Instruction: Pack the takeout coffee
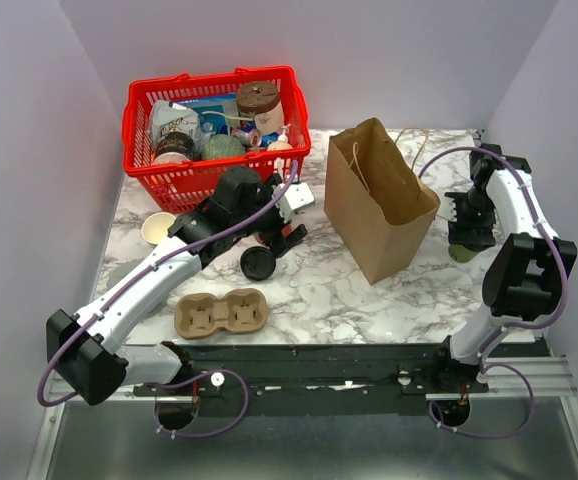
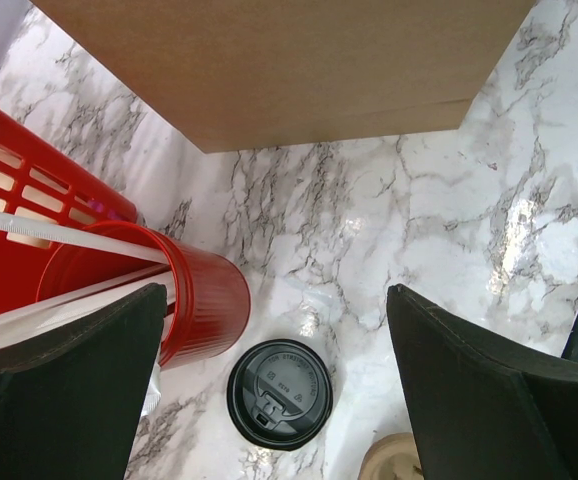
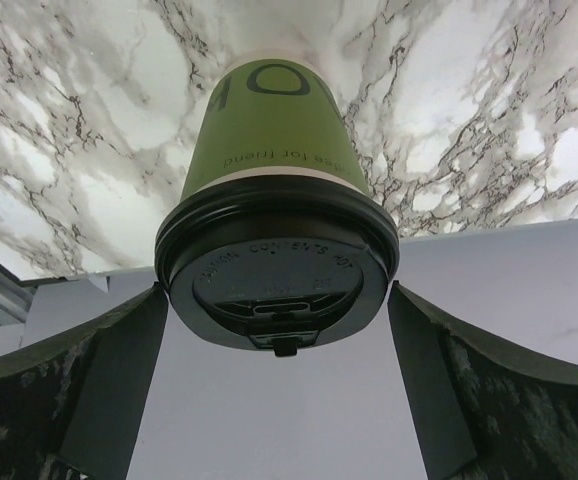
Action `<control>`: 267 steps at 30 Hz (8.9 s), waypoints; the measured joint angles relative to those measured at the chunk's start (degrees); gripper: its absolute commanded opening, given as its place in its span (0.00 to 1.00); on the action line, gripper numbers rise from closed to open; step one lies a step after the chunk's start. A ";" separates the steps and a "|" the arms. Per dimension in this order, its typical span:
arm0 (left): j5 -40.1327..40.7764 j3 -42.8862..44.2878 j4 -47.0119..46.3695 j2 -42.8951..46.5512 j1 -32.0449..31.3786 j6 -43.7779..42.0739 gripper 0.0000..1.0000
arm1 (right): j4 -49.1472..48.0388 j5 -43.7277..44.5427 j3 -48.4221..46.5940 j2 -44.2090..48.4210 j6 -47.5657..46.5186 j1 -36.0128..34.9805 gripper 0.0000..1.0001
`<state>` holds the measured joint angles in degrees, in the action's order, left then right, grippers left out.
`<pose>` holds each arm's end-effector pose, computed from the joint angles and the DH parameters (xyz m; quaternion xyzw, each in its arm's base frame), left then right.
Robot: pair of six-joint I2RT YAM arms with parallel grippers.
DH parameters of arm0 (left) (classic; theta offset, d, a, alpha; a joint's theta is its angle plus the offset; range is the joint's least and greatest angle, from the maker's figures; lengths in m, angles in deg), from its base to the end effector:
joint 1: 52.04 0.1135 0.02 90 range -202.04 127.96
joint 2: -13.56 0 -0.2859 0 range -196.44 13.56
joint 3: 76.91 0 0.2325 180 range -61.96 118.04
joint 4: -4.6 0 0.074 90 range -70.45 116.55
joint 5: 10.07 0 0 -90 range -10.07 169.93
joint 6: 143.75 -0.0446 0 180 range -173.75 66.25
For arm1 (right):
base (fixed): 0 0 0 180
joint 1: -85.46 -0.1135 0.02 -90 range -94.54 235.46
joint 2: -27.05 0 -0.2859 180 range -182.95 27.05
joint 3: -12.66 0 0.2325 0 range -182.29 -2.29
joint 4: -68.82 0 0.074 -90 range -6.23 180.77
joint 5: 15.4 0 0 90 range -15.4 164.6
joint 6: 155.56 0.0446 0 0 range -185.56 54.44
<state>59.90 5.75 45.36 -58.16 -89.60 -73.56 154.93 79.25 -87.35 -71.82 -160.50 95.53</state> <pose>0.1961 -0.1701 0.3715 0.4855 0.7056 -0.2248 0.4646 0.3016 -0.0572 0.2826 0.6722 -0.7379 0.0595 0.0055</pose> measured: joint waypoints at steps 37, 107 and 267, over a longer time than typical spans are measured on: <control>-0.17 0.04 0.00 -1.07 0.00 0.26 0.99 | 0.87 -0.72 -2.03 0.02 -0.04 -0.26 0.96; -6.86 68.48 0.55 -48.87 6.32 10.99 0.90 | -3.34 -13.09 -3.17 9.62 52.72 3.78 0.00; -7.56 72.15 33.44 -41.83 -1.44 1.44 0.63 | -1.60 -29.35 -29.75 6.93 67.54 4.35 0.01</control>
<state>52.33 77.90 78.80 -100.00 -91.05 -72.12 153.33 49.89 -117.10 -64.89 -92.96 99.88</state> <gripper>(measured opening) 0.474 0.831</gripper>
